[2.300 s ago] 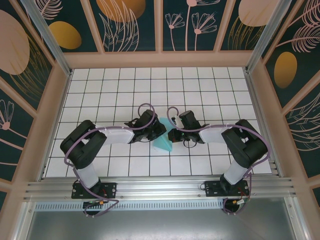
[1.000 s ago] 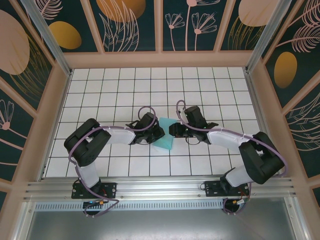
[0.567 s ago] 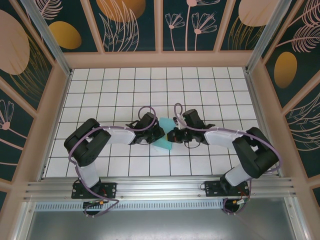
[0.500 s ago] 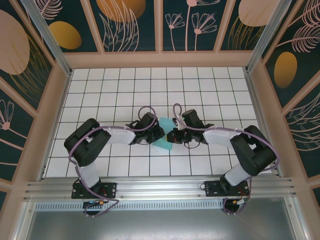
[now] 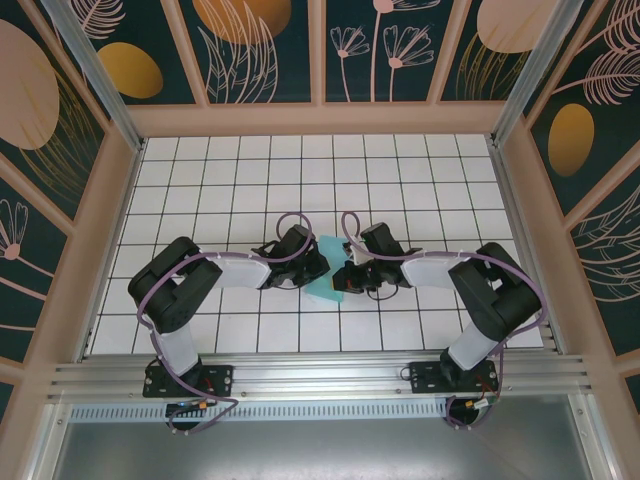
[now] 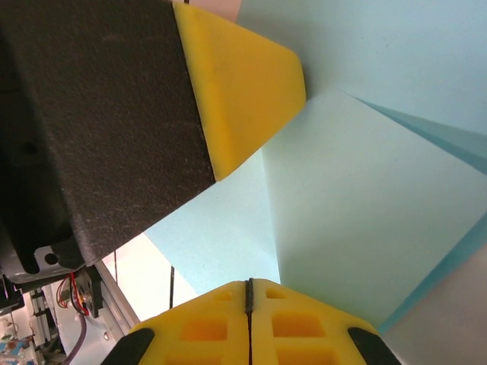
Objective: Fold a paper plane with a square sheet of paper (pick it up from the middle)
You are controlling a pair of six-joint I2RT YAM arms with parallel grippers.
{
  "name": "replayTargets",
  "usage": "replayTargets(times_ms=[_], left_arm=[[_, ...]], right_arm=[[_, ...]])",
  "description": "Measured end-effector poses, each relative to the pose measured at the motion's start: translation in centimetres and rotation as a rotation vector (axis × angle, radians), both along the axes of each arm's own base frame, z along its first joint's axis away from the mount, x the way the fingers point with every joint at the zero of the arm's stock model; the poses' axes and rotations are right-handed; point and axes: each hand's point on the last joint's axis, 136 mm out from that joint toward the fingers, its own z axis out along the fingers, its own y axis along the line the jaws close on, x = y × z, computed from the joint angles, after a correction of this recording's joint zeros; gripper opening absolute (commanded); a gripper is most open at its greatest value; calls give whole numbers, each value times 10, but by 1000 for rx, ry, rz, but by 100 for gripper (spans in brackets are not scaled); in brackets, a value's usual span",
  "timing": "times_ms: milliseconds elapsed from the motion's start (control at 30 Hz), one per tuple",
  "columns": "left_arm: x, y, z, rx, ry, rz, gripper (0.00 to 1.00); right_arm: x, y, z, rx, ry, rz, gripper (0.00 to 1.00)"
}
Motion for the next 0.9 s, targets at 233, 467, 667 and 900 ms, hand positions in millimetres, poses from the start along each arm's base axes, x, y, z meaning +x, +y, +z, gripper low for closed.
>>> replayTargets(times_ms=[233,467,667,900], left_arm=[[0,0,0,0,0,0,16],[0,0,0,-1,-1,0,16],[0,0,-1,-2,-2,0,16],[-1,0,-1,-6,-5,-1,15]], right_arm=[[-8,-4,-13,-11,35,3,9],[-12,-3,-16,6,53,9,10],[-10,-1,-3,32,36,5,10],[-6,1,13,61,-4,-1,10]])
